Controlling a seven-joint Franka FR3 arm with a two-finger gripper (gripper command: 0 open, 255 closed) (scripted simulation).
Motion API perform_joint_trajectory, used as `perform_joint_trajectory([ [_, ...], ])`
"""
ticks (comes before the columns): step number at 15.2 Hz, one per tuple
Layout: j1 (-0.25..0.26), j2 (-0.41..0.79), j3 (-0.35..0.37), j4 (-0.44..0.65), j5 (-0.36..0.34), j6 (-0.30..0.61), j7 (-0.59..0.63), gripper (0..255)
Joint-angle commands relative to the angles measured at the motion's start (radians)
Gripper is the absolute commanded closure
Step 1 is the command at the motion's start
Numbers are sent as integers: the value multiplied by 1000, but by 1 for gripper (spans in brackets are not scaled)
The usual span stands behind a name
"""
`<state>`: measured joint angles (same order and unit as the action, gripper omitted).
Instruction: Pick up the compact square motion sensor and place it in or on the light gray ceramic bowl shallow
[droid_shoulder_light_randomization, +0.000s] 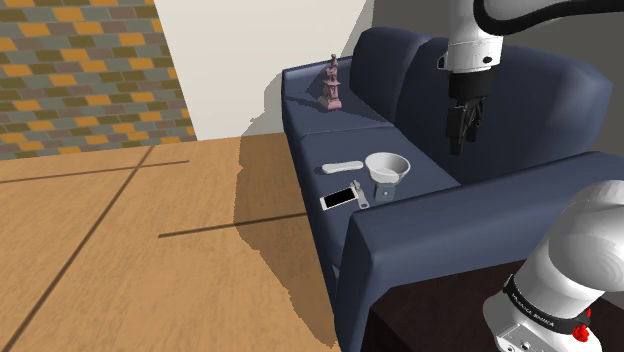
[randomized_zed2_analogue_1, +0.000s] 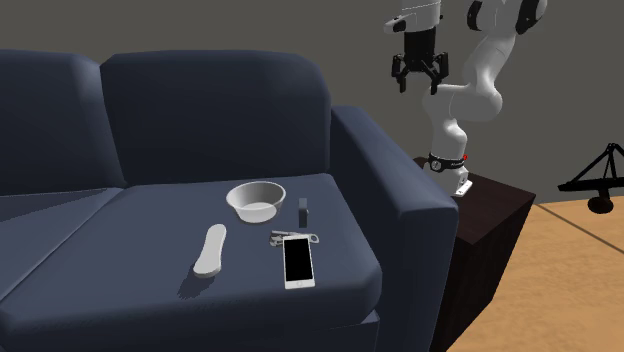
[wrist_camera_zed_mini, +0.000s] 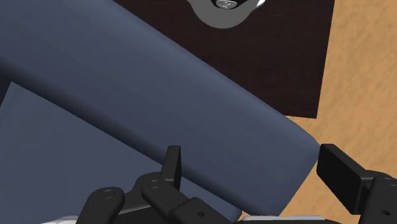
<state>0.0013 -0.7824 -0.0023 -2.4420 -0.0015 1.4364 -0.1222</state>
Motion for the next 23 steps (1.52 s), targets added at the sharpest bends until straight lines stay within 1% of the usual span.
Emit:
perform_joint_trajectory([
  [1,0,0,0,0,0,0,0,0],
  [6,-19,76,-52,-85,-42,192,-60,0],
  [12,-40,225,-115,-137,-80,432,-129,0],
  [18,-51,427,-177,-131,-90,667,-202,0],
  [23,-52,623,-222,-81,-61,842,-279,0],
])
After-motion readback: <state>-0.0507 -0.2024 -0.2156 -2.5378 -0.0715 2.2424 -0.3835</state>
